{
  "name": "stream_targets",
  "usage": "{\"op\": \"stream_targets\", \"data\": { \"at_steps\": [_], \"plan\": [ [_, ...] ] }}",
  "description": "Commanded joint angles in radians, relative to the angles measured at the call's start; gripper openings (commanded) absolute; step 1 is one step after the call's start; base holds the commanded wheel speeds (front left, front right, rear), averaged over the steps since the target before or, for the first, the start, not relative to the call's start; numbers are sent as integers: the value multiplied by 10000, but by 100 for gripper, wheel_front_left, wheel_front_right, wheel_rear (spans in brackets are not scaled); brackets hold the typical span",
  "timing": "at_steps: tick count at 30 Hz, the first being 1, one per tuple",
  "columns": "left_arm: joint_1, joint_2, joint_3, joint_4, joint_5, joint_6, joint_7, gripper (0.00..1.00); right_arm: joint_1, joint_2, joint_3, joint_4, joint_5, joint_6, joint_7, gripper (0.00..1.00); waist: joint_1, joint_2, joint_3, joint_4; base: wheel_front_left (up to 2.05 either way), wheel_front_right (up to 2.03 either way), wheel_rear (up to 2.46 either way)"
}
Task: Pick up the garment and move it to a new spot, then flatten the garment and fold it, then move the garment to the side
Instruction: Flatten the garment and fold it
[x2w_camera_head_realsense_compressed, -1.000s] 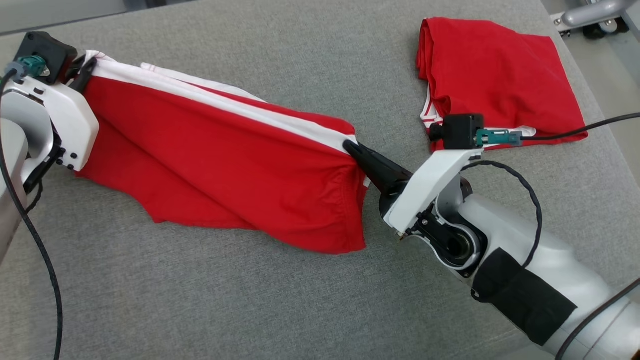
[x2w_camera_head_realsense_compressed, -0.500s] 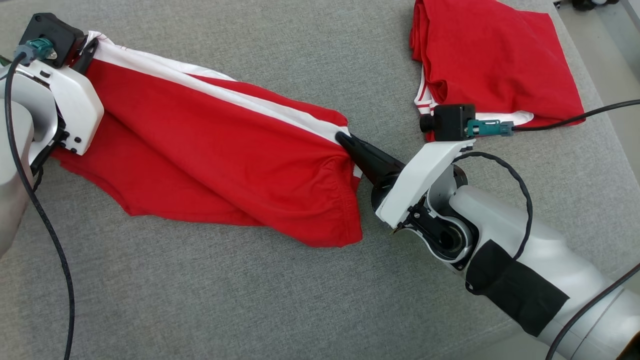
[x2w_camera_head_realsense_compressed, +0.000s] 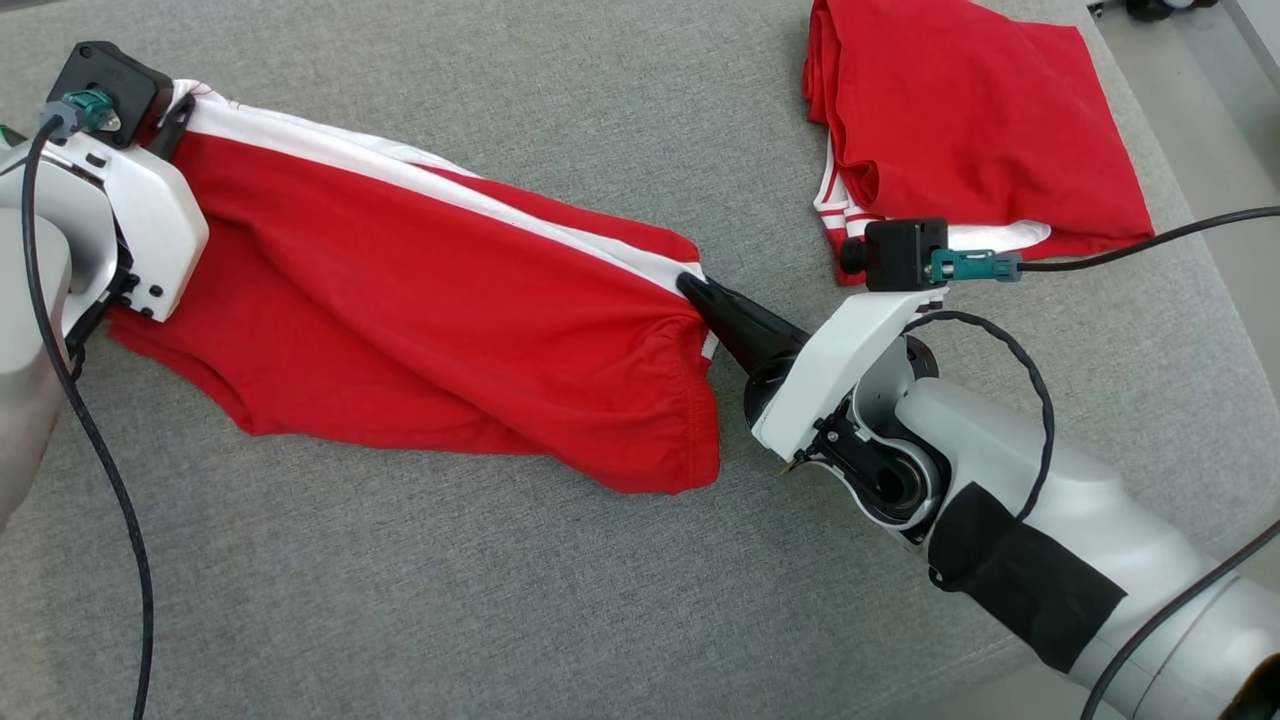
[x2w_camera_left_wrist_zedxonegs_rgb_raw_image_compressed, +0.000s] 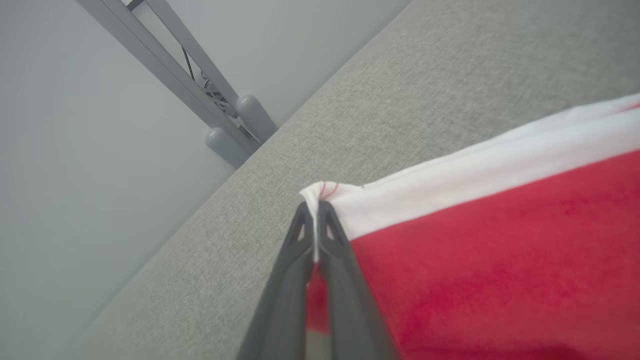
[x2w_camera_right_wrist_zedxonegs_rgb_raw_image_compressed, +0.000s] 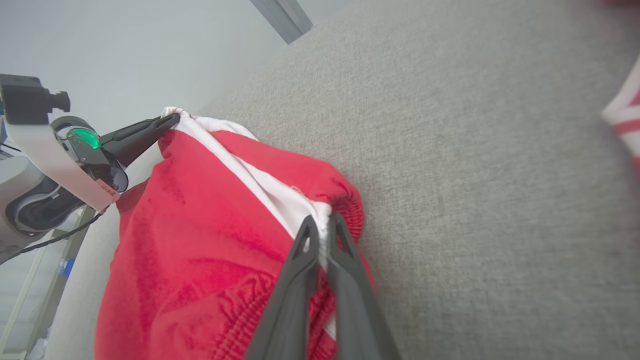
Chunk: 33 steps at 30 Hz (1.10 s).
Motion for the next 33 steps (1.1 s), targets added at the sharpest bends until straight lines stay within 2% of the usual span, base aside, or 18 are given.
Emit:
{"op": "stream_targets", "data": {
  "at_steps": [1,6,11,12,13,14,15,16,23,30,33],
  "plan": [
    [-196,-4,-5,131,-50,-7,-17,0,-121,-47,48,85,55,-2,-73,0,0,0,5,18,0,0,0],
    [-324,-209,49,694,-105,106,-404,0,-245,94,228,431,-69,-4,-229,0,0,0,63,21,0,0,0],
    [-258,-377,-48,958,-120,40,-495,0,-343,299,356,669,-10,-4,-398,0,0,0,36,-19,0,0,0],
    [-244,-405,-69,993,-108,32,-466,8,-344,322,384,695,-1,-4,-422,0,0,0,30,-22,0,0,0],
    [-241,-431,-96,1022,-71,24,-464,36,-347,336,398,742,29,-4,-410,0,0,0,22,-20,0,0,0],
    [-249,-459,-122,1048,6,19,-506,100,-366,347,381,814,39,-4,-471,29,0,0,13,-14,0,0,0],
    [-211,-495,-138,1072,18,18,-522,100,-391,369,389,857,34,-2,-529,49,0,0,-2,-10,0,0,0],
    [-161,-528,-145,1100,9,15,-532,100,-389,386,367,921,85,-2,-532,100,0,0,-22,-6,0,0,0],
    [43,-763,-139,1306,-103,81,-725,100,-384,322,550,1153,117,-1,-395,100,0,0,-364,146,0,0,0],
    [292,-949,292,892,-336,442,-1224,100,-169,-316,729,1282,-376,-1,-791,100,0,0,-1335,723,0,0,0],
    [301,-780,711,60,-251,768,-1244,100,-124,-683,559,1417,-558,-1,-997,100,0,0,-1709,1035,0,0,0]
  ]
}}
